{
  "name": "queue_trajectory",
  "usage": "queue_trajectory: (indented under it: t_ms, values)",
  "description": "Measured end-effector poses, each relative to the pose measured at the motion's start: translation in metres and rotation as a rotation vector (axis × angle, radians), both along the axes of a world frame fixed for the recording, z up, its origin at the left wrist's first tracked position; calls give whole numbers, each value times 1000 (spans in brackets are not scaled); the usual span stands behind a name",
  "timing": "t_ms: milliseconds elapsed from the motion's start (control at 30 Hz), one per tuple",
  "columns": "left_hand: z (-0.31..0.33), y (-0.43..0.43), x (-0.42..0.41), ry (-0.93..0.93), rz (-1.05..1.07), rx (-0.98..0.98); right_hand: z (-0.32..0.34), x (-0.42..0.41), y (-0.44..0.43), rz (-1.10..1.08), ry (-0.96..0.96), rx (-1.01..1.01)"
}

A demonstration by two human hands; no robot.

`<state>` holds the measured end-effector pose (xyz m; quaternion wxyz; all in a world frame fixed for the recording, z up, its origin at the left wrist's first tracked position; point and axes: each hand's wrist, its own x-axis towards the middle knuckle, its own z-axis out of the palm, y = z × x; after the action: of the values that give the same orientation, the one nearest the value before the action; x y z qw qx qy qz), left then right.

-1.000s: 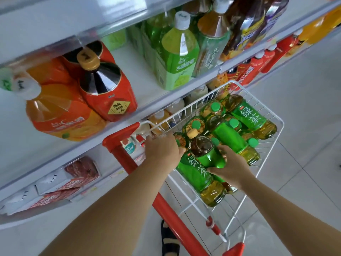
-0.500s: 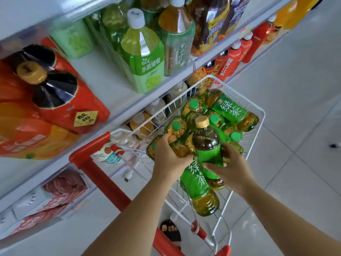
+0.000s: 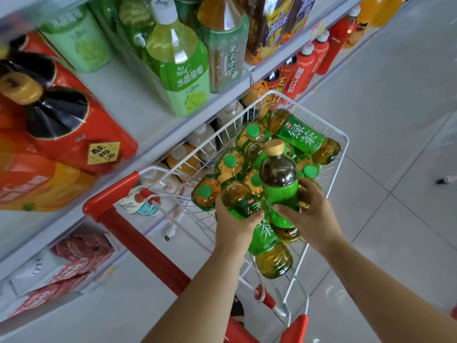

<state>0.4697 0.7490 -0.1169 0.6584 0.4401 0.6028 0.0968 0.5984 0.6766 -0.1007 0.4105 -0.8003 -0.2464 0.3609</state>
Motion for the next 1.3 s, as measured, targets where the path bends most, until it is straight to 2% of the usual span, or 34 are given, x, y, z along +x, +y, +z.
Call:
queue_trajectory:
  t_ms: [167, 300, 500, 633, 800, 933, 1100, 1300]
  values:
    - [41, 12, -17, -182, 1, 96, 36, 4, 2, -88, 124, 193]
    - [101, 24, -47, -228, -2, 321, 90, -21, 11, -76, 166, 330]
    - [216, 19, -139, -208, 12, 666, 205, -111, 29, 98, 157, 525]
    - [283, 20, -218, -168, 92, 862, 277, -185, 45, 219, 170, 675]
    - [342, 23, -318, -124, 204, 1049, 336, -275, 76, 385, 138, 797]
    - [358, 31, -387, -47, 306, 1144, 355, -344, 106, 484, 76, 864]
    - [359, 57, -448, 143, 375, 1205, 350, -398, 147, 591, -56, 873]
    - [354, 88, -466, 111, 425, 1207, 329, -418, 187, 547, -111, 808]
